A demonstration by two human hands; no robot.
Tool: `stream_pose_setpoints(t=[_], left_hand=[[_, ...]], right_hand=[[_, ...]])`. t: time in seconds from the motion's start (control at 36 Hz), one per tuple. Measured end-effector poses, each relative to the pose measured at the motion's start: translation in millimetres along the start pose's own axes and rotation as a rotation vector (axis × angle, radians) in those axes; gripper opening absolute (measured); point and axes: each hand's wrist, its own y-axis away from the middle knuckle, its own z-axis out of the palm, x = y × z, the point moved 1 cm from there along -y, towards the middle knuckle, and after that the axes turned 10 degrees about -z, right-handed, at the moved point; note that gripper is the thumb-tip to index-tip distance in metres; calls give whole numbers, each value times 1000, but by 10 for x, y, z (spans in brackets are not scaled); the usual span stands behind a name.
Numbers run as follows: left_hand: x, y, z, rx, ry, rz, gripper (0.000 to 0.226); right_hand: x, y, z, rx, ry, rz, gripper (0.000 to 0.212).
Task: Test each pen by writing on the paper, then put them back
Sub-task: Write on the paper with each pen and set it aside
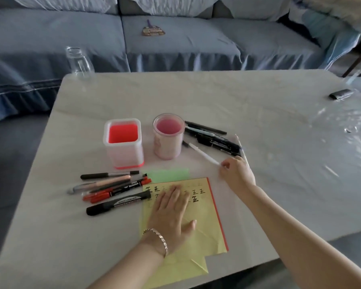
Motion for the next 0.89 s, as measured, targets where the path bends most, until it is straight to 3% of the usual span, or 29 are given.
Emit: stream_pose_setpoints(t=[0.11, 0.25, 0.36, 0.47, 0.58, 0.67, 0.78, 0.89], left_hand=[[-3, 13, -3, 25, 13, 12, 65], [-4, 15, 3, 100, 50, 9, 77], [-14, 35, -62, 260, 185, -9, 80], [0, 28, -227, 300, 287, 41, 60], [44, 60, -409, 290, 468, 111, 29], [93, 96, -488, 347, 432, 183, 29], [208, 157, -589, 293, 354, 247, 42], [259, 259, -670, 145, 459, 220, 47]], right_hand=[[64, 136, -53, 17, -69, -3, 17], [-17, 517, -357, 93, -412, -25, 4], [-168, 795, -611, -4, -552, -92, 15], [-313, 956, -702, -100, -678, -111, 13], [-463, 1012, -707, -48, -1023, -67, 8], [-576, 1025, -651, -70, -1301, -31, 25], [-783, 1047, -460, -176, -1146, -79, 29], [-890, 1089, -311, -110, -1103, -47, 33]])
